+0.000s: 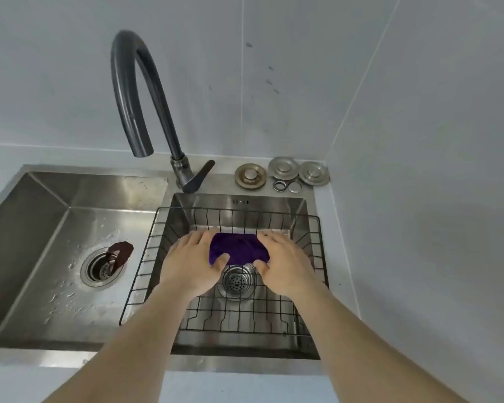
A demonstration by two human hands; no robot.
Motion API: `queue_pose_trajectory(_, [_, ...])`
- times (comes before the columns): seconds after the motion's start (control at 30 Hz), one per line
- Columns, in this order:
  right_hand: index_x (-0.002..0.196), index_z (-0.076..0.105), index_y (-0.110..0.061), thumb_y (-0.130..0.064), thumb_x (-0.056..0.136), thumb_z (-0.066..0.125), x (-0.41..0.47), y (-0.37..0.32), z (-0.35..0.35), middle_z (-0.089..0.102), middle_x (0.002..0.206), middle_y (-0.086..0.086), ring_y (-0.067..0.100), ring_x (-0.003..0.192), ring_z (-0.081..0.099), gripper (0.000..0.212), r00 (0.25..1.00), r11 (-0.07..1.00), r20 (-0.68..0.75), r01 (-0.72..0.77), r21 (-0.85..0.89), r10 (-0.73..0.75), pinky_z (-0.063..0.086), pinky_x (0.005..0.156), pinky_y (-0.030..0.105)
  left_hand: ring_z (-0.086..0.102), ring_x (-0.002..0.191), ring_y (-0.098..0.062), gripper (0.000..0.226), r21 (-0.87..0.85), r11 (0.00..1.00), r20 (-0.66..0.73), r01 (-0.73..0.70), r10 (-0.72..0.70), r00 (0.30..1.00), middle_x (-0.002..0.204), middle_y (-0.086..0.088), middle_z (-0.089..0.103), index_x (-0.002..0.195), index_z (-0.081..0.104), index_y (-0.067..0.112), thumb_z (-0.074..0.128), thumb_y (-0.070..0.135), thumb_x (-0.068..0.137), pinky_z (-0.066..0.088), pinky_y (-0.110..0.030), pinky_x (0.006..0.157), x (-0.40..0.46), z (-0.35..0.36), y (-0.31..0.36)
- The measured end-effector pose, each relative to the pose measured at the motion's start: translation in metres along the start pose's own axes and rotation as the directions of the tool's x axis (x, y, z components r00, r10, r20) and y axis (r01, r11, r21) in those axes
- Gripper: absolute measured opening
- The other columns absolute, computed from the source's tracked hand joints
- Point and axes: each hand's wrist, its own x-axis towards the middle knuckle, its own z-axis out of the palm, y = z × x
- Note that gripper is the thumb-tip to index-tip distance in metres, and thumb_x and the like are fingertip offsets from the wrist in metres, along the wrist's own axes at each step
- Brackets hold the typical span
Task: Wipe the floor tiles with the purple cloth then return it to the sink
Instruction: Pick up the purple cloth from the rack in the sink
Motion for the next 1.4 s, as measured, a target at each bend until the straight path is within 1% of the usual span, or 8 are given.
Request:
queue_pose_trajectory(0.17, [0.152,0.043,-0.019,-0.013,0.102,0.050,0.024,0.009,0.016,0.045,0.158,0.003,0.023,0.146,0.039,0.051,0.997,0.996,0.020,-0.073,0.049,0.072,0.039,0.115,0.040,0.043,0.142,-0.026,0.049,-0.100,0.993,0.062,0.057,-0.051,0.997,0.155,0.003,0.050,0.143,0.052,0.030,0.023,0.044,0.107,0.036,-0.045,0.114,0.025,0.025,-0.007])
queue_pose_trajectory(0.3, [0.141,0.055,-0.018,-0.003,0.096,0.052,0.035,0.012,0.026,0.057,0.143,0.003,0.024,0.129,0.055,0.047,0.996,0.996,0.036,-0.080,0.050,0.078,0.050,0.103,0.041,0.057,0.112,-0.029,0.034,-0.179,0.979,0.003,0.098,-0.099,0.995,0.120,0.001,0.067,0.114,0.064,0.021,0.033,0.034,0.106,0.045,-0.042,0.089,0.037,0.034,-0.007])
queue_pose_trajectory(0.43, [0.133,0.061,-0.022,0.003,0.091,0.058,0.042,0.016,0.036,0.067,0.128,-0.002,0.022,0.116,0.062,0.048,0.991,0.988,-0.041,-0.124,0.089,0.128,0.055,0.093,0.041,0.062,0.103,-0.030,0.017,-0.256,0.959,-0.043,0.125,-0.140,0.989,0.109,0.005,0.062,0.099,0.064,0.026,0.048,0.024,0.102,0.051,-0.043,0.082,0.046,0.038,-0.005])
queue_pose_trajectory(0.63, [0.126,0.062,-0.023,0.001,0.089,0.062,0.051,0.015,0.039,0.073,0.105,0.001,0.024,0.102,0.066,0.044,0.971,0.973,-0.121,-0.194,0.124,0.209,0.057,0.084,0.039,0.070,0.107,-0.023,0.029,-0.307,0.942,-0.040,0.134,-0.154,0.987,0.112,0.010,0.076,0.117,0.067,0.034,0.059,0.017,0.095,0.055,-0.040,0.090,0.051,0.041,-0.007])
queue_pose_trajectory(0.83, [0.137,0.057,-0.018,0.002,0.088,0.064,0.042,0.007,0.018,0.062,0.124,0.004,0.024,0.111,0.063,0.053,0.961,0.976,-0.178,-0.200,0.089,0.213,0.055,0.092,0.040,0.070,0.099,-0.020,0.025,-0.262,0.959,-0.038,0.109,-0.123,0.992,0.100,0.010,0.074,0.104,0.071,0.032,0.063,0.011,0.093,0.056,-0.039,0.085,0.039,0.032,-0.013])
queue_pose_trajectory(0.97, [0.130,0.063,-0.016,0.003,0.087,0.067,0.030,-0.006,-0.006,0.057,0.121,0.005,0.025,0.105,0.064,0.047,0.968,0.986,-0.188,-0.160,0.041,0.165,0.057,0.088,0.040,0.063,0.083,-0.011,0.028,-0.242,0.969,-0.150,0.038,-0.076,0.986,0.090,0.016,0.065,0.101,0.074,0.032,0.063,0.007,0.092,0.047,-0.030,0.072,0.025,0.005,-0.008])
queue_pose_trajectory(1.13, [0.117,0.068,-0.018,-0.005,0.088,0.071,0.004,-0.035,-0.049,0.057,0.114,0.004,0.023,0.096,0.063,0.031,0.954,0.989,-0.271,-0.144,-0.037,0.129,0.055,0.081,0.034,0.067,0.088,-0.015,0.025,-0.188,0.979,-0.299,-0.080,0.021,0.954,0.097,0.011,0.072,0.098,0.073,0.031,0.063,0.009,0.093,0.051,-0.031,0.073,0.000,-0.057,-0.001])
queue_pose_trajectory(1.4, [0.123,0.063,-0.010,0.011,0.084,0.060,-0.054,-0.103,-0.136,0.052,0.127,0.012,0.034,0.102,0.062,0.044,0.889,0.990,-0.459,-0.075,-0.117,0.013,0.053,0.083,0.042,0.050,0.083,-0.009,0.021,-0.110,0.973,-0.461,-0.204,0.132,0.878,0.095,0.011,0.069,0.100,0.073,0.030,0.063,0.013,0.094,0.040,-0.030,0.073,-0.067,-0.158,0.008])
